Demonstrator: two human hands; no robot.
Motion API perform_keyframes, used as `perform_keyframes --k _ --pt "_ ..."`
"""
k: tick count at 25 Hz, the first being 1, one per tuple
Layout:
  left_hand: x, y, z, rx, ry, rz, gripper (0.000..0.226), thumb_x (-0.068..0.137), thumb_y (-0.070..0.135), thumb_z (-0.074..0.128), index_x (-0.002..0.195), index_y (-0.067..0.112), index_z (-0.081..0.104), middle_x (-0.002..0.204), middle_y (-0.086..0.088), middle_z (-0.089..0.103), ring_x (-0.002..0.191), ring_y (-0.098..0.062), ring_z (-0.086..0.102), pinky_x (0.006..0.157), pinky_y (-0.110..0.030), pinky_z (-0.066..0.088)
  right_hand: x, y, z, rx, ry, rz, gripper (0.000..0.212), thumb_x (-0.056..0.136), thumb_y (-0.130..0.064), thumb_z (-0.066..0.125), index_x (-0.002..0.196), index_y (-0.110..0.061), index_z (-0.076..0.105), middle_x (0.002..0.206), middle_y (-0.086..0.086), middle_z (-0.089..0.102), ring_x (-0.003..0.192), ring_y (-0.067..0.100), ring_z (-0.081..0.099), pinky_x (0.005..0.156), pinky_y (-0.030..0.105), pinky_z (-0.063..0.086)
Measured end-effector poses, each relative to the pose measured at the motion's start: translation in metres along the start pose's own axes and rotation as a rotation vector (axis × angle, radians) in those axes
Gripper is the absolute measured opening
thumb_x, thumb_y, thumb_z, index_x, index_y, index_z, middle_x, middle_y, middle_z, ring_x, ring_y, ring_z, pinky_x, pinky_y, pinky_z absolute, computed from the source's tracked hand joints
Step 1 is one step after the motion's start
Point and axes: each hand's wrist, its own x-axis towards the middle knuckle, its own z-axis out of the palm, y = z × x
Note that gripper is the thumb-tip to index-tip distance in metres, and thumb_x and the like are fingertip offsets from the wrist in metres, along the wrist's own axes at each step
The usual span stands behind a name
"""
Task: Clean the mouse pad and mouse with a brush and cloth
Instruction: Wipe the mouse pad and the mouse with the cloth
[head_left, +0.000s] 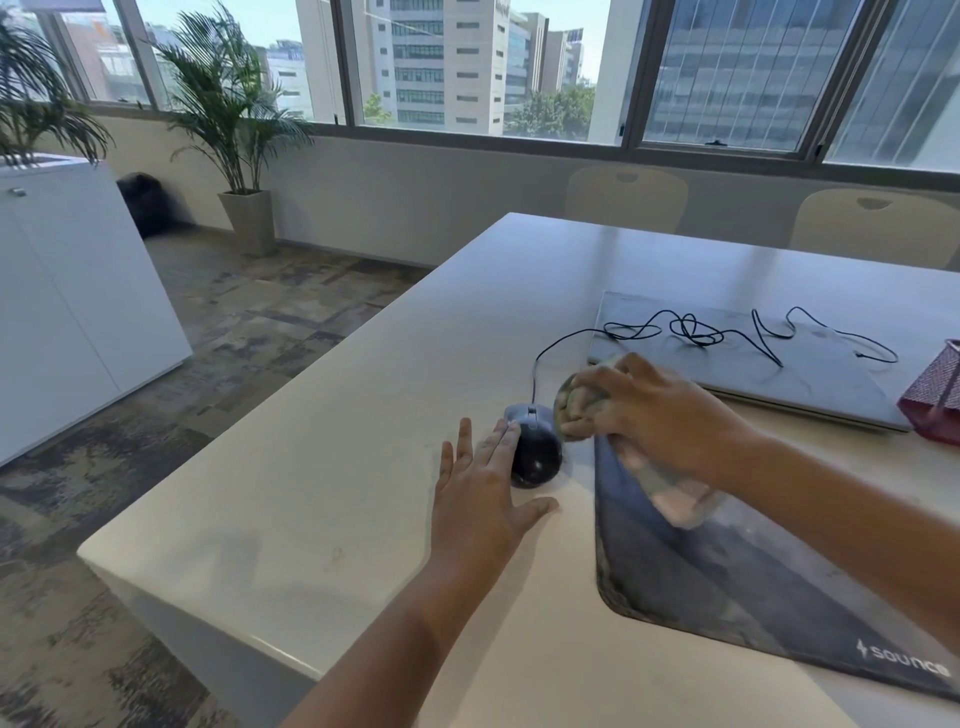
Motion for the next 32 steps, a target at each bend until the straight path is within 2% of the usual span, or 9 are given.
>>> perform_keyframes --k 4,7,15,19,22,25,29,31,32 --pt "0.000 -0.001 0.001 -0.003 0.011 0.001 0.085 0.079 0.058 0.056 0.146 0.030 0.013 0.154 0.014 0.014 0.144 -0.017 -0.009 0.114 -0.032 -0.007 0.008 -0.005 0.022 0.112 -0.039 0.056 0.048 0.075 -0.017 0.073 0.109 -0.049 0.061 0.122 -0.004 0.054 0.096 0.025 0.050 0.070 0.039 0.053" --pt "0.000 -0.001 0.001 -0.002 0.008 0.007 0.086 0.078 0.059 0.055 0.146 0.030 0.013 0.154 0.013 0.015 0.144 -0.017 -0.008 0.114 -0.032 -0.007 0.018 0.011 0.029 0.153 -0.157 0.237 0.042 0.090 -0.022 0.055 0.120 -0.052 0.053 0.131 -0.009 0.043 0.110 0.019 0.037 0.081 0.030 0.044" --pt "-0.001 0.000 0.000 0.013 0.015 0.006 0.079 0.083 0.055 0.052 0.147 0.030 0.011 0.154 0.013 0.015 0.144 -0.017 -0.007 0.114 -0.031 -0.006 0.052 0.010 0.029 0.172 -0.299 0.281 0.046 0.095 -0.017 0.045 0.124 -0.051 0.048 0.130 -0.006 0.040 0.112 0.022 0.034 0.089 0.038 0.045" --pt "-0.001 -0.001 0.001 0.025 0.038 0.008 0.067 0.091 0.048 0.043 0.147 0.029 0.011 0.154 0.012 0.016 0.144 -0.017 -0.006 0.115 -0.031 -0.005 0.071 -0.014 0.025 0.147 -0.303 0.099 0.046 0.093 -0.020 0.047 0.126 -0.052 0.043 0.132 -0.008 0.036 0.115 0.023 0.034 0.084 0.038 0.048" --pt "-0.002 -0.004 0.003 0.031 0.043 -0.004 0.065 0.092 0.052 0.036 0.147 0.029 0.011 0.155 0.013 0.014 0.144 -0.017 -0.006 0.116 -0.031 -0.003 0.078 -0.015 0.023 0.178 -0.381 0.281 0.046 0.095 -0.017 0.044 0.130 -0.046 0.045 0.131 -0.001 0.036 0.117 0.027 0.032 0.082 0.036 0.043" --pt "-0.001 -0.002 0.002 0.048 0.026 -0.018 0.065 0.092 0.055 0.029 0.147 0.028 0.007 0.156 0.010 0.006 0.144 -0.016 -0.008 0.116 -0.030 -0.003 0.079 -0.003 0.013 0.282 -0.274 0.496 0.049 0.096 -0.011 0.040 0.133 -0.043 0.045 0.133 0.001 0.036 0.120 0.029 0.031 0.092 0.040 0.043" --pt "-0.002 0.013 -0.014 -0.160 0.077 -0.047 0.075 0.083 0.061 0.017 0.146 0.025 -0.002 0.148 0.015 -0.015 0.142 -0.008 -0.012 0.110 -0.020 -0.012 0.066 -0.006 0.001 0.335 -0.123 0.623 0.049 0.095 -0.013 0.043 0.132 -0.045 0.043 0.132 0.001 0.035 0.118 0.029 0.033 0.084 0.037 0.041" --pt "-0.005 0.029 -0.025 -0.357 0.077 0.013 0.082 0.077 0.064 0.020 0.146 0.023 0.002 0.149 0.016 -0.001 0.141 -0.002 0.002 0.111 -0.014 -0.005 0.059 -0.012 -0.008 0.373 -0.050 0.643 0.046 0.096 -0.017 0.044 0.132 -0.046 0.042 0.132 0.001 0.036 0.116 0.029 0.034 0.082 0.036 0.039" --pt "-0.005 0.039 -0.029 -0.465 0.063 0.029 0.083 0.077 0.063 0.028 0.146 0.022 0.007 0.150 0.015 0.016 0.138 -0.002 0.018 0.111 -0.013 0.010 0.057 -0.015 -0.012 0.393 -0.019 0.650 0.045 0.096 -0.019 0.044 0.133 -0.045 0.042 0.132 0.001 0.037 0.116 0.029 0.034 0.081 0.034 0.038"
